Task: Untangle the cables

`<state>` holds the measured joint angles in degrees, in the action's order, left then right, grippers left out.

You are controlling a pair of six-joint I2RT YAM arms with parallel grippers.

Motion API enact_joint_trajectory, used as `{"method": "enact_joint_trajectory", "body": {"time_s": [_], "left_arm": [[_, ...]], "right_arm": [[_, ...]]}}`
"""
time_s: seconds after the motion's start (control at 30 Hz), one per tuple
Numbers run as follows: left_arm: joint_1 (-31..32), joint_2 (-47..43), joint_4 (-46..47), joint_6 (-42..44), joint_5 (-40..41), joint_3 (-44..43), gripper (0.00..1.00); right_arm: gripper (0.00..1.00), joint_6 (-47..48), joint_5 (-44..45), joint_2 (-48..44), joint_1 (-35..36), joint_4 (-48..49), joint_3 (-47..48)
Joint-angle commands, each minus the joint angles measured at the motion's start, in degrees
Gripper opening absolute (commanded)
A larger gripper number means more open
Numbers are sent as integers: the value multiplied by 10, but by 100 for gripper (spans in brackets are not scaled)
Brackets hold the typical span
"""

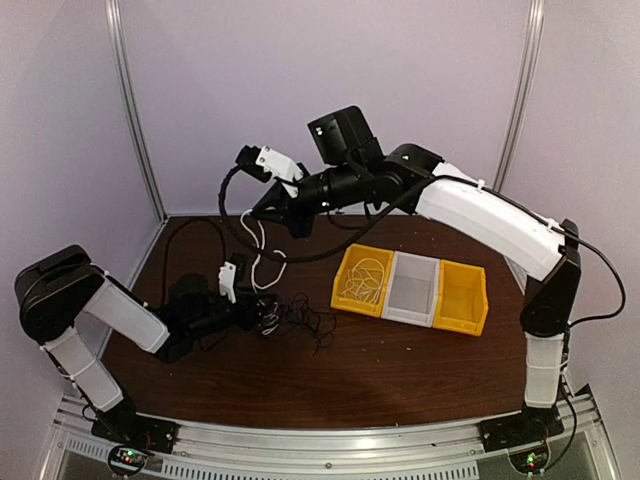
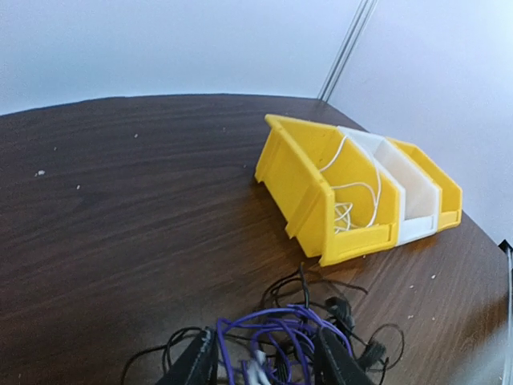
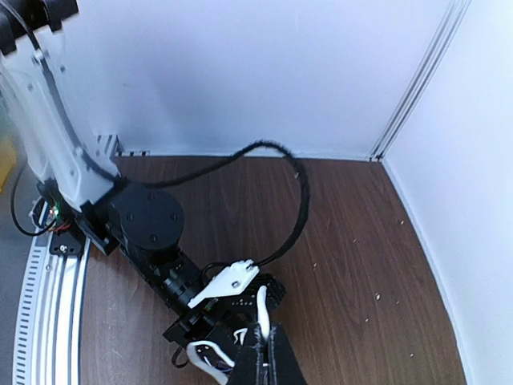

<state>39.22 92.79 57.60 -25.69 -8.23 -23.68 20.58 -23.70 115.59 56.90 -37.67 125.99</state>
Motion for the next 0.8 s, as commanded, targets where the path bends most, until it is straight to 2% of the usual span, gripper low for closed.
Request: {"method": "enact_joint_trajectory", "body": {"time_s": [0.0,0.2,0.5,0.77], "left_arm": [[1,25,96,-23,36,33,42],[1,40,63,-31,72,39,41],[1,43,-18,-36,137,34,43],[1,41,-65,-18,156,18,46]], "right_arm": [[0,-6,5,-58,-12,37,68],[0,-1,-4,-74,-35,31,114],[0,-14,-15,-121,-113,46,157],[0,-17,-15,-175,-187,59,155]]}}
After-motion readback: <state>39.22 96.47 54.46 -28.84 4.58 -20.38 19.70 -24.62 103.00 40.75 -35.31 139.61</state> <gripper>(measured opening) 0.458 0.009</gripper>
